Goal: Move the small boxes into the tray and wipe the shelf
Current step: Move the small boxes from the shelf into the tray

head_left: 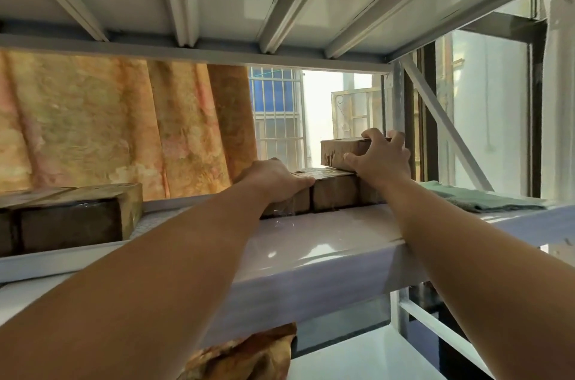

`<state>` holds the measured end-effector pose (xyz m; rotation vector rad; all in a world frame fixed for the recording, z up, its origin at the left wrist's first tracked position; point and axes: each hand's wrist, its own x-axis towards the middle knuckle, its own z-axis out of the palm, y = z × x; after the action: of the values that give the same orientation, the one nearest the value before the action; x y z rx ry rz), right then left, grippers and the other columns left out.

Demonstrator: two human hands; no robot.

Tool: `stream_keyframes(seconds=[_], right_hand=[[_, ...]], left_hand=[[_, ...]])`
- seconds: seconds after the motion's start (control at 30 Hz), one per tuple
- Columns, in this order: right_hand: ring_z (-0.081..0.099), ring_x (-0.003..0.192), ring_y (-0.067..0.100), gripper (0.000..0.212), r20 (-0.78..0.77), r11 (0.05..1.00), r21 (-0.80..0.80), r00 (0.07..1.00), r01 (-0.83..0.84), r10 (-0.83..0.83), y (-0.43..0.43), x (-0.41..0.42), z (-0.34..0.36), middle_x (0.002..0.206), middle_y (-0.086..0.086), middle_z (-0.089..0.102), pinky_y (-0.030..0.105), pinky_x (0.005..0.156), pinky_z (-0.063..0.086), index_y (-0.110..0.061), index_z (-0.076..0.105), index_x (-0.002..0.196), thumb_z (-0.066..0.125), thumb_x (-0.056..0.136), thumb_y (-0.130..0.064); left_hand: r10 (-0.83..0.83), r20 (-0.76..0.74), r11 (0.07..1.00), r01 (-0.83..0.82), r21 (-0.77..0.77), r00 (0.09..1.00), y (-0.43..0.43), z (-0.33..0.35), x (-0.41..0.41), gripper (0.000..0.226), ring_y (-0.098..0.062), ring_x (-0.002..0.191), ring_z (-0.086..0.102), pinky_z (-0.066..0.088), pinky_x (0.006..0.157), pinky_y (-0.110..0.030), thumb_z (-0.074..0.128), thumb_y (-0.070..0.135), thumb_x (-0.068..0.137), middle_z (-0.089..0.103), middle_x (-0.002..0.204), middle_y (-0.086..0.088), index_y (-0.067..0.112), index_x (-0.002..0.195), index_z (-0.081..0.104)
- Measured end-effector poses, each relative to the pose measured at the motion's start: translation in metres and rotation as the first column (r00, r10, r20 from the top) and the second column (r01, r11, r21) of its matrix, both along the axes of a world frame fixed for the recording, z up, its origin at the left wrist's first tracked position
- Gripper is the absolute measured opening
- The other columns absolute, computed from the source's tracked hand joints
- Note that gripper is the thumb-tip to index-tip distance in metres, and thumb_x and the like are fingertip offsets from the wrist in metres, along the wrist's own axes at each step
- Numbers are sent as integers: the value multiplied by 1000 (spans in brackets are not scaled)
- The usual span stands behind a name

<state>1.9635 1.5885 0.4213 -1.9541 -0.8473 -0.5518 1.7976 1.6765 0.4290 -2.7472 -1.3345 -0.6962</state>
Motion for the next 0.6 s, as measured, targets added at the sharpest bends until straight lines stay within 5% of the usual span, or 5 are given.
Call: stream_keyframes(seconds=[0.17, 0.27, 0.33, 0.5, 0.6], right_hand=[[33, 128, 34, 57, 93, 997, 65, 995, -33, 27, -2, -3, 1, 141, 10, 27, 41, 98, 40, -22, 48, 129, 67, 77, -39], [31, 129, 31, 55, 219, 993, 99, 975, -64, 41, -2, -8, 2, 141, 9, 27, 41, 100, 39, -24, 50, 128, 68, 77, -37], [31, 130, 30, 55, 254, 988, 130, 966, -78, 43, -3, -11, 3, 142, 8, 27, 41, 100, 40, -25, 49, 128, 68, 78, -38], [32, 129, 29, 57, 226, 984, 142, 971, -106, 72, -4, -11, 3, 140, 8, 28, 41, 100, 40, -26, 47, 129, 68, 77, -40], [32, 128, 29, 59, 219, 981, 139, 970, -137, 105, -3, -12, 3, 139, 8, 29, 39, 99, 40, -26, 46, 130, 68, 77, -40]], left_hand=[[22, 34, 1000, -22, 3, 999, -2, -2, 1, 65, -17, 71, 49, 36, 60, -27, 40, 73, 81, 45, 69, 2, 12, 99, 52], [35, 30, 999, -35, -6, 999, -5, -2, 0, 73, -20, 84, 46, 38, 71, -30, 39, 71, 84, 61, 101, -4, 9, 120, 53], [35, 43, 999, -35, 2, 998, -8, -1, -1, 77, -21, 90, 44, 36, 72, -30, 39, 68, 85, 54, 129, -9, 8, 133, 45], [40, 74, 998, -36, -50, 996, -7, -2, -1, 84, -30, 129, 42, 39, 85, -33, 37, 68, 85, 31, 152, -12, 12, 147, 23], [81, 82, 992, -72, -106, 993, -5, 0, -1, 91, -32, 136, 34, 38, 95, -36, 43, 70, 82, 21, 156, -14, 14, 149, 16]])
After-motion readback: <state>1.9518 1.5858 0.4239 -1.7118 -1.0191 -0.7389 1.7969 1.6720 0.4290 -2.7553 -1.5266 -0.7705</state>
